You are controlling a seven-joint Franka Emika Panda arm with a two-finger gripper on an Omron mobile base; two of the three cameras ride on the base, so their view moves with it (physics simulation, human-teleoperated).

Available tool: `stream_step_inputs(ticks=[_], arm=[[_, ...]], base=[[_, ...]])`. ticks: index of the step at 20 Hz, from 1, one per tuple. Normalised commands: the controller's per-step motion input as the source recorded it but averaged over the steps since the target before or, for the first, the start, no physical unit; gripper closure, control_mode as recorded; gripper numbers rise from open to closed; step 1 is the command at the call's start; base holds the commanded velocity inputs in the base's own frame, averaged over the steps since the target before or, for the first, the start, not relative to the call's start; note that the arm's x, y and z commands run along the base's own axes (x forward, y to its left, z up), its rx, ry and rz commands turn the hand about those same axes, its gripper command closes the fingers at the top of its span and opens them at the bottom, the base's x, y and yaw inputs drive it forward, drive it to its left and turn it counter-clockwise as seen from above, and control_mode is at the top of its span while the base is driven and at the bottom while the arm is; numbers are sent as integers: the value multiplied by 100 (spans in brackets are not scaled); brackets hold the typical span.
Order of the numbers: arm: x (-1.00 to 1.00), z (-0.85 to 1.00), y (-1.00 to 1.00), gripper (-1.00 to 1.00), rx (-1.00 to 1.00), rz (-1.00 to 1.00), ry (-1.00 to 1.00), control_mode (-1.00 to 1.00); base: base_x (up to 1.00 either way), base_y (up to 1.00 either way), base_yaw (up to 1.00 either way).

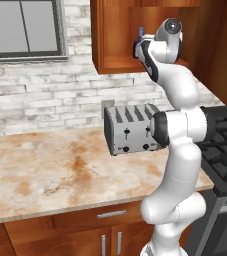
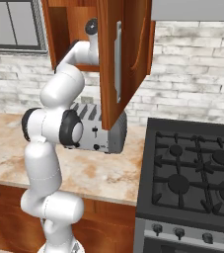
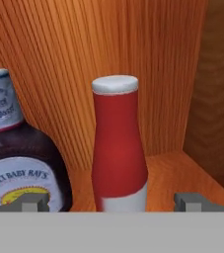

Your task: Take 2 condiments from the cabinet and move them on the counter near the stove.Make sure the condiments are lined up with each other, next to each other.

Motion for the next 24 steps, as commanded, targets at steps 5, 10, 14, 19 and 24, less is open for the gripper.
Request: stream_step_inputs(ticks=[5, 10, 14, 19, 24], arm=[[8, -4, -8, -100, 0, 0, 0, -100], [6, -3, -8, -100, 0, 0, 0, -100], [9, -7, -1, -100, 0, 0, 0, -100], [14, -7, 0, -100, 0, 0, 2, -100], [10, -1, 0, -100, 0, 0, 0, -100]], base=[[0, 0, 0], [0, 0, 0], [0, 0, 0], [0, 0, 0], [0, 0, 0]])
